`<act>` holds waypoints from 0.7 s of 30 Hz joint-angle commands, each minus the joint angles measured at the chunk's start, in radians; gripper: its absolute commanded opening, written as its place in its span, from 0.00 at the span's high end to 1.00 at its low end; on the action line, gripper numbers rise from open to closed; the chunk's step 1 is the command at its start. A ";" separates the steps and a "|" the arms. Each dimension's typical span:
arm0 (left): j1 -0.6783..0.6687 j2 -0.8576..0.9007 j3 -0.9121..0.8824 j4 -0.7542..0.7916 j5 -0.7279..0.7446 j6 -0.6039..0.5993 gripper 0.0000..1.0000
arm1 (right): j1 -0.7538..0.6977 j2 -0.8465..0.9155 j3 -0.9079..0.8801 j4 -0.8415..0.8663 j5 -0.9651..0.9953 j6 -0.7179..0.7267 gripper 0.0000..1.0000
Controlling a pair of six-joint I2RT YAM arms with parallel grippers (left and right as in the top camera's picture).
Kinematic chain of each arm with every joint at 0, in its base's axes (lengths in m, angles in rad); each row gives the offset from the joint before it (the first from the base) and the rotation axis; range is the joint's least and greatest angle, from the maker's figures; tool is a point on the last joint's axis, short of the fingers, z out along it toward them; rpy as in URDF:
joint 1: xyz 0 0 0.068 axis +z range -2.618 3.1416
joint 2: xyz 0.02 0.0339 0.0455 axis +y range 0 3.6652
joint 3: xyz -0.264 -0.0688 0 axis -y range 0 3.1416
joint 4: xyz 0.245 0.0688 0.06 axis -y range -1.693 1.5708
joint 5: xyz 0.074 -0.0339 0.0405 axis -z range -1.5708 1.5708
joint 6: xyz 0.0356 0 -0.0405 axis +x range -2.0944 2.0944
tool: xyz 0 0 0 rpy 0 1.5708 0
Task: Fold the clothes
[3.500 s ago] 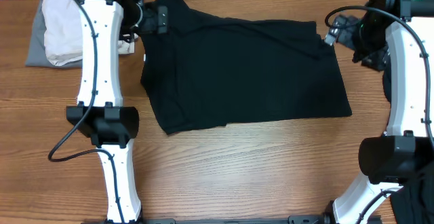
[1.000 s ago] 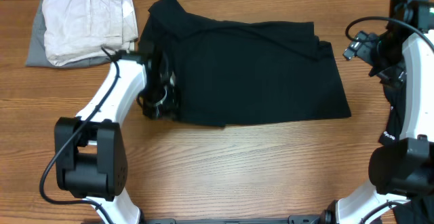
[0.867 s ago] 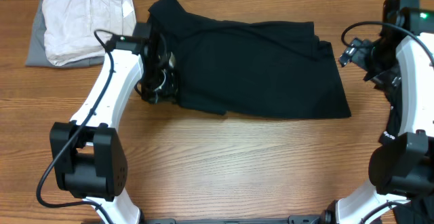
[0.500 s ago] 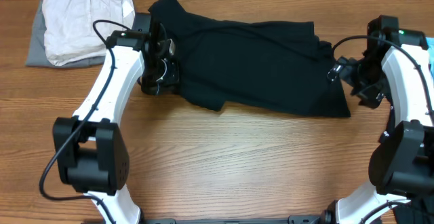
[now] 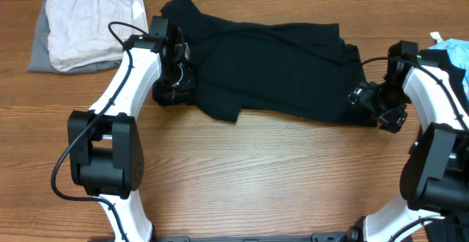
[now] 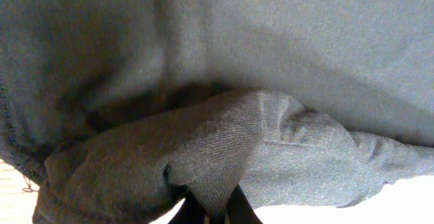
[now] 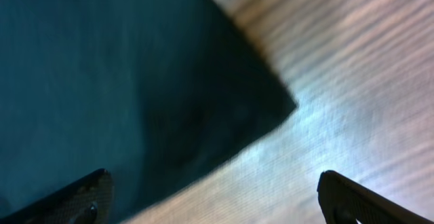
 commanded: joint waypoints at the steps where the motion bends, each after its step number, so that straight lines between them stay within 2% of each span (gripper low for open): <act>1: 0.001 0.010 0.007 -0.011 -0.013 0.008 0.96 | -0.038 -0.003 -0.006 0.035 -0.004 0.005 0.00; 11: 0.001 0.010 0.007 -0.022 -0.013 0.008 0.96 | -0.046 0.019 -0.038 0.076 -0.056 0.005 0.05; 12: 0.002 0.010 0.007 -0.022 -0.013 0.008 0.96 | -0.046 0.019 -0.056 0.092 -0.062 0.005 0.07; 13: 0.002 0.010 0.007 -0.022 -0.013 0.008 0.96 | -0.046 0.019 -0.079 0.109 -0.063 0.013 0.16; 14: 0.002 0.010 0.007 -0.022 -0.011 0.008 0.96 | -0.046 0.019 -0.092 0.120 -0.061 0.028 0.18; 21: 0.002 0.010 0.007 -0.023 -0.010 0.008 0.96 | -0.047 0.019 -0.149 0.183 -0.061 0.053 0.19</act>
